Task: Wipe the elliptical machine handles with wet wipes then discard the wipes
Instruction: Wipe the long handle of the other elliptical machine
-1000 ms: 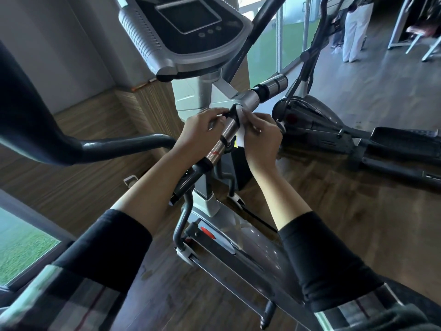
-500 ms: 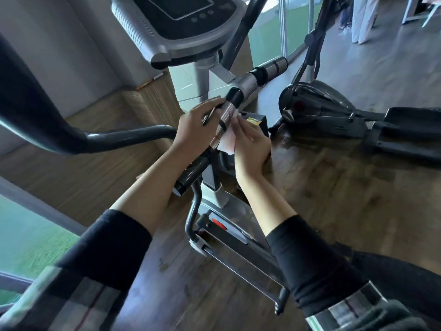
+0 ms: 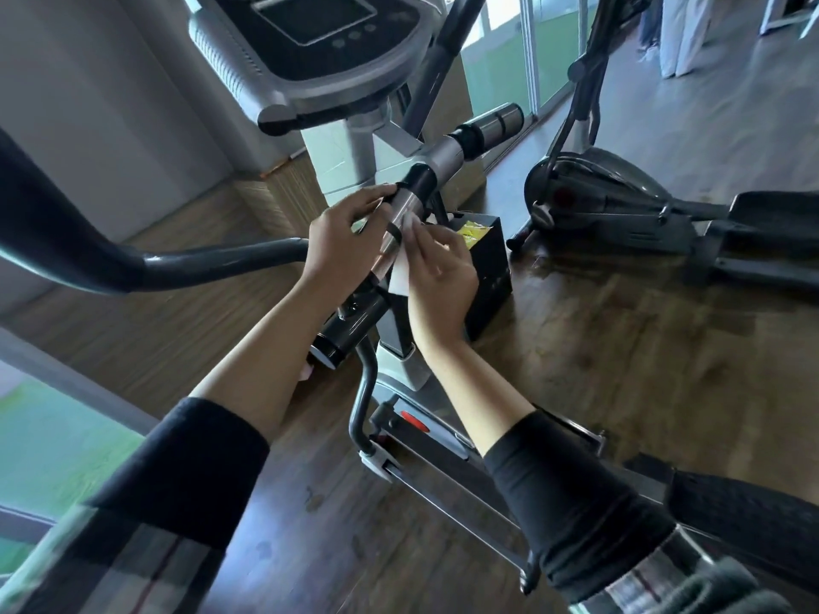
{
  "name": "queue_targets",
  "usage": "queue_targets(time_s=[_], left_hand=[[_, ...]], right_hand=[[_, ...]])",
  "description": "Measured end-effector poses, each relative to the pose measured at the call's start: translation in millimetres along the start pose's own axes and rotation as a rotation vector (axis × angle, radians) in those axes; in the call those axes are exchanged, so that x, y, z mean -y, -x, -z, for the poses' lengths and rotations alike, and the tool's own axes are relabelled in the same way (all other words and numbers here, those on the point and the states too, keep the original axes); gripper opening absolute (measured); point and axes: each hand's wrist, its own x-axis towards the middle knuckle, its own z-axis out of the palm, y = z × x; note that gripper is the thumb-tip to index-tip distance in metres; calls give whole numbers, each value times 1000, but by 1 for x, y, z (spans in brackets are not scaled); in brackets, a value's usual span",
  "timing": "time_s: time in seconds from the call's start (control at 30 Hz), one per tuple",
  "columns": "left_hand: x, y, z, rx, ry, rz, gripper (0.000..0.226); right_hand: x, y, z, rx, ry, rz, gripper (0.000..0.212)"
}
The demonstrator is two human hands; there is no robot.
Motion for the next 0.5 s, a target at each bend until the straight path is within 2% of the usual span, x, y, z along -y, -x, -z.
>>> queue_targets(time_s=[0.27,0.5], left_hand=[[3,7,1,-5,40,25,26],[6,18,6,-15,10,44,28]], right_hand=[[-1,-33,-3,119,161,237,16],[-8,-24,8,176,323,421,16]])
